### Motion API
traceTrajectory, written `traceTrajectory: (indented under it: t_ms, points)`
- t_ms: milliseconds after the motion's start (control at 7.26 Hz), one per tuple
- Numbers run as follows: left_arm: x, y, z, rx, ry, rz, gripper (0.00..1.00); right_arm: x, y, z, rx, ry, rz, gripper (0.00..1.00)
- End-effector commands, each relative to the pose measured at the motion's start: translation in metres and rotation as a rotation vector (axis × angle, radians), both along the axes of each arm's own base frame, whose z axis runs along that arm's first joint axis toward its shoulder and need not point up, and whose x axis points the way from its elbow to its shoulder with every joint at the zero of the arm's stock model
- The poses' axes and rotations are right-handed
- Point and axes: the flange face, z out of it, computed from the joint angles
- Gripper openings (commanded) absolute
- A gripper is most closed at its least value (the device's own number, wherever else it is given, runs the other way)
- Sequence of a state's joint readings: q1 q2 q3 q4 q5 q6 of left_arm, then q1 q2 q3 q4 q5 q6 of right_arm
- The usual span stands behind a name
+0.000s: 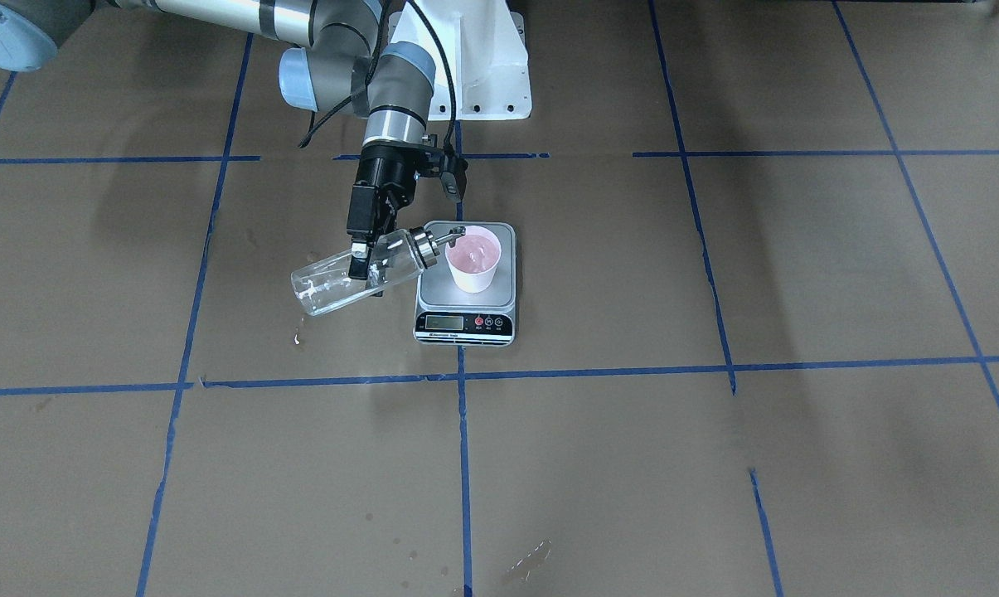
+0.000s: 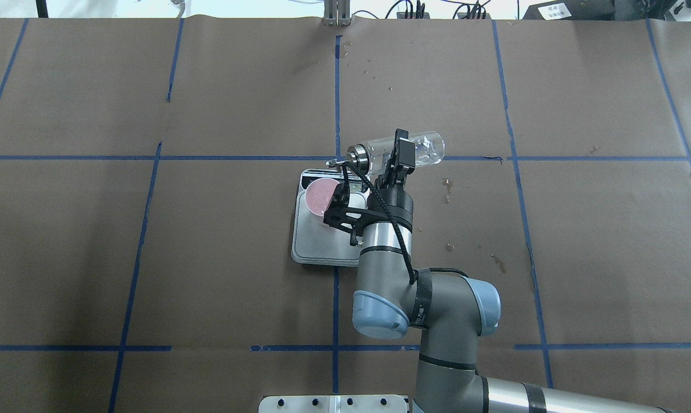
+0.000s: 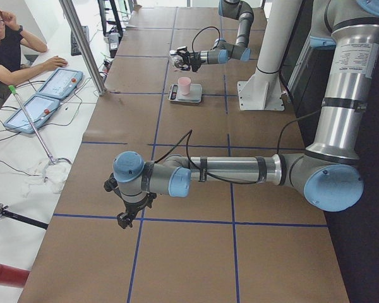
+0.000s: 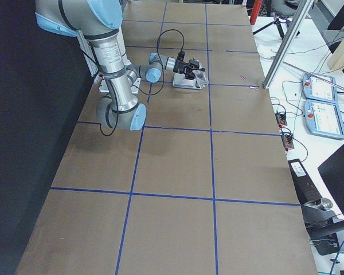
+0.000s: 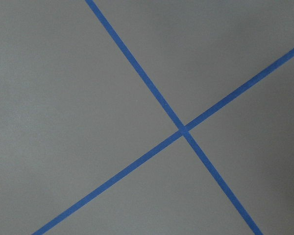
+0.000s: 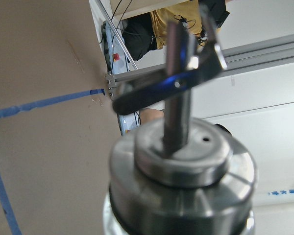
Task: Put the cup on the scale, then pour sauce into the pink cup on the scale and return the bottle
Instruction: 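Tilt the bottle upright with the right gripper above the cup, then carry the bottle back with the right gripper to its starting spot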
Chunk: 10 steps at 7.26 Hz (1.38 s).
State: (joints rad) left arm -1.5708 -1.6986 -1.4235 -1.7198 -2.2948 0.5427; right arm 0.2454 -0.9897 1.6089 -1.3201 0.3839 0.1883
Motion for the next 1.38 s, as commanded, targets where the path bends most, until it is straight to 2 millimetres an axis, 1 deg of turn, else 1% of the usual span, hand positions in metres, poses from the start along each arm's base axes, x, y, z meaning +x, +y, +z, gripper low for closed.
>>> traceTrajectory:
  t_ms: [0, 138, 275, 551, 688, 826, 964, 1101, 1239]
  points:
    - [0.0, -0.004, -0.005, 0.008, 0.0, -0.001, 1.0, 0.042, 0.009, -0.028, -0.033, -0.343, -0.039, 0.0]
    - [0.0, -0.004, -0.005, 0.009, 0.0, 0.0, 1.0, 0.064, 0.015, -0.029, -0.068, -0.52, -0.03, 0.0]
    - [-0.001, -0.004, -0.006, 0.009, 0.0, -0.002, 1.0, 0.079, 0.02, -0.018, -0.114, -0.666, -0.017, 0.0]
    - [-0.002, -0.005, -0.009, 0.017, 0.0, -0.003, 1.0, 0.108, 0.003, -0.003, -0.227, -0.854, 0.0, 0.0]
    - [-0.002, -0.006, -0.011, 0.019, 0.0, -0.004, 1.0, 0.136, -0.015, -0.001, -0.307, -1.063, 0.058, 0.0]
    - [-0.002, -0.006, -0.011, 0.018, 0.0, -0.003, 1.0, 0.177, -0.031, 0.011, -0.397, -1.134, 0.066, 0.0]
    - [-0.004, -0.006, -0.016, 0.029, -0.002, -0.006, 1.0, 0.2, -0.045, 0.024, -0.417, -1.129, 0.094, 0.0]
    - [-0.004, -0.006, -0.022, 0.038, -0.002, -0.007, 1.0, 0.214, -0.065, 0.04, -0.436, -1.106, 0.146, 0.0]
    - [-0.006, -0.007, -0.029, 0.051, -0.003, -0.012, 1.0, 0.226, -0.073, 0.073, -0.513, -1.037, 0.208, 0.0]
